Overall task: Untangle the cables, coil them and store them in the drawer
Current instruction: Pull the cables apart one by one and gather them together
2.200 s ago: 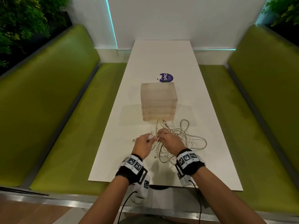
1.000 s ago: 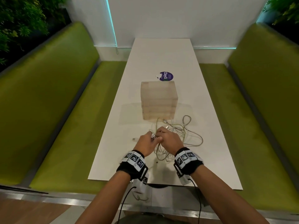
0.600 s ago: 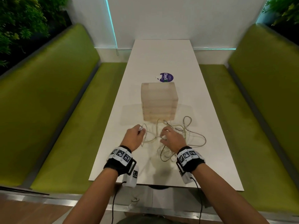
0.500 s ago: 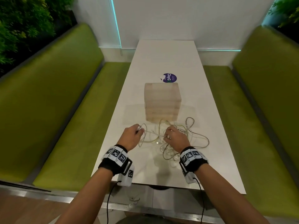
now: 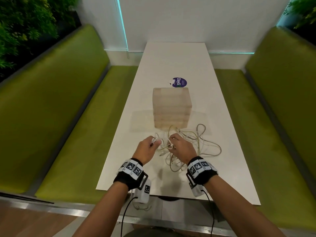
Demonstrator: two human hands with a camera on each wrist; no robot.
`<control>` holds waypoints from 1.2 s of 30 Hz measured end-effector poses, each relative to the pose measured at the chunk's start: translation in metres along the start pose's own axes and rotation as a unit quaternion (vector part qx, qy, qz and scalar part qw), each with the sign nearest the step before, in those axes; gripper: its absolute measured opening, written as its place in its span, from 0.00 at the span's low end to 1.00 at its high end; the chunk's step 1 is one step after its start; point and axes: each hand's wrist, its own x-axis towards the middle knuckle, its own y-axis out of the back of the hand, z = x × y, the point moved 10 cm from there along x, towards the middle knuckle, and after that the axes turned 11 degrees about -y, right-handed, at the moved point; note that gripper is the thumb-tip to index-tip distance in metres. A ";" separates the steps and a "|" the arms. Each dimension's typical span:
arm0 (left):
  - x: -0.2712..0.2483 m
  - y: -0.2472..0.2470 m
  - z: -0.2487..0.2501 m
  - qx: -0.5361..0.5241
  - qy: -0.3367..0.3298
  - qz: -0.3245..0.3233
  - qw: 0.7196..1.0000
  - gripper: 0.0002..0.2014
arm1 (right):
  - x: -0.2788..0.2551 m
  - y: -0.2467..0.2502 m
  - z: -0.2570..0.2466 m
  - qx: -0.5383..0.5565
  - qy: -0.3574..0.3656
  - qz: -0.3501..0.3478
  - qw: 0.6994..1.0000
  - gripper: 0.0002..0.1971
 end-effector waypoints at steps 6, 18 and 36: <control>0.007 -0.041 0.014 -0.005 0.002 -0.069 0.998 0.15 | -0.011 0.007 -0.006 0.078 0.029 0.010 0.997 0.21; 0.003 -0.035 0.001 0.087 0.065 -0.015 0.994 0.08 | -0.009 0.023 0.000 0.060 -0.013 0.078 0.995 0.12; 0.005 0.008 -0.017 0.055 0.053 0.072 0.994 0.11 | 0.006 0.004 -0.006 0.132 -0.078 -0.057 0.987 0.17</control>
